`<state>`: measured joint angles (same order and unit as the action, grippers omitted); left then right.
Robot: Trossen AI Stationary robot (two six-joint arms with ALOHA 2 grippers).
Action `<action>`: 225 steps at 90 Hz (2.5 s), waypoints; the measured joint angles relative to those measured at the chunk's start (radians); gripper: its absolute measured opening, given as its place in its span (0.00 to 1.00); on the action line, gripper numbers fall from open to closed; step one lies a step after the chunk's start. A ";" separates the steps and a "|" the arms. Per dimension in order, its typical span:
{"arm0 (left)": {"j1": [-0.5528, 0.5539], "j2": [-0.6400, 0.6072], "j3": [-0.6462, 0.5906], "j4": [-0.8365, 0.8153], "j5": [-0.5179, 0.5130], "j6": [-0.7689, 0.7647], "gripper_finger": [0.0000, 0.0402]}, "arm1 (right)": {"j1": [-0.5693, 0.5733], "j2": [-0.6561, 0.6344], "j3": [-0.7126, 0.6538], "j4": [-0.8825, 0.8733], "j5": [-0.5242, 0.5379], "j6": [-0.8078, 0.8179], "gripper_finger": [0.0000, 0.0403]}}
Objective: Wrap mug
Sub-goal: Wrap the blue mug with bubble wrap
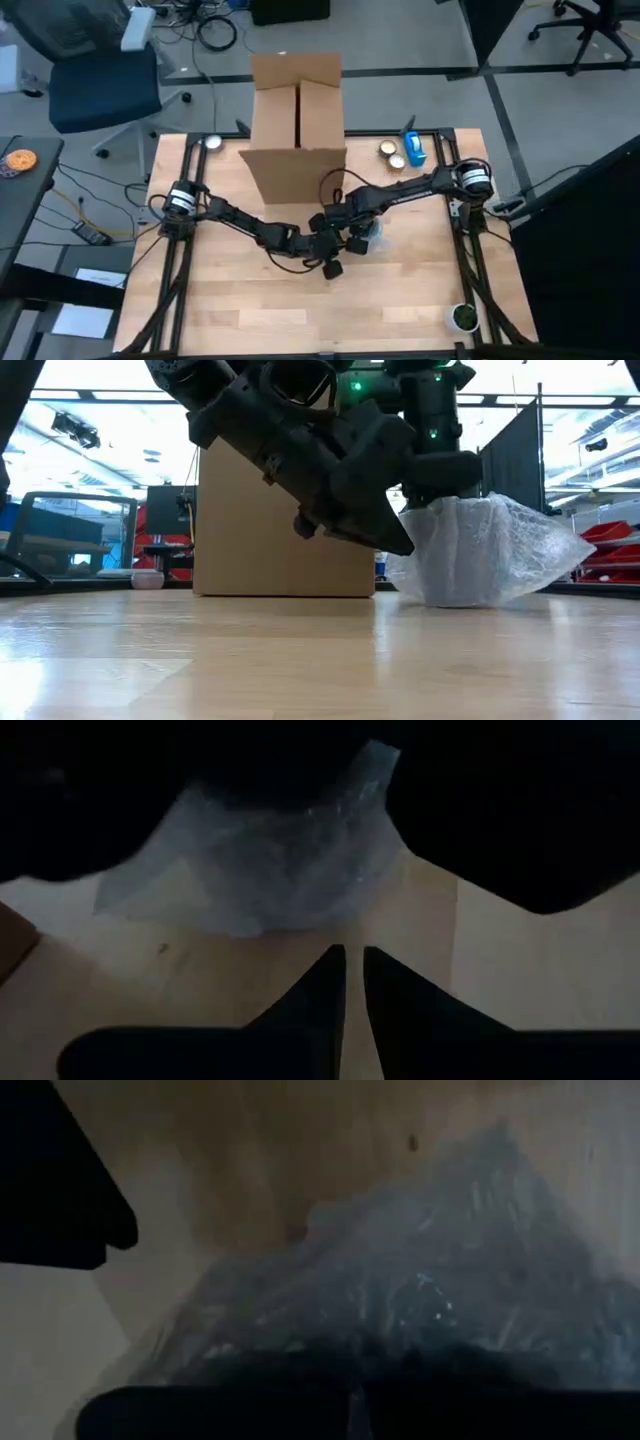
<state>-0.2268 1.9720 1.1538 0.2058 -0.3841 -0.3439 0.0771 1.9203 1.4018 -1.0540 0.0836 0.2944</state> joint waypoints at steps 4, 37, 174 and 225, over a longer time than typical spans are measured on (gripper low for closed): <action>0.000 0.000 0.000 0.000 0.000 0.000 0.06 | 0.002 -0.013 -0.003 -0.007 -0.001 0.006 0.00; 0.002 -0.001 0.001 0.001 -0.011 -0.004 0.06 | 0.017 -0.248 -0.004 -0.143 0.050 0.115 0.00; -0.011 -0.015 0.002 -0.133 -0.024 0.052 0.06 | 0.077 -0.219 -0.056 -0.153 0.156 0.226 0.00; -0.009 -0.043 0.001 -0.237 -0.129 0.080 0.06 | 0.110 -0.285 -0.244 0.021 0.131 0.228 0.00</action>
<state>-0.2359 1.9289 1.1549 -0.0315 -0.5135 -0.2634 0.1869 1.6351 1.1582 -1.0331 0.2145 0.5221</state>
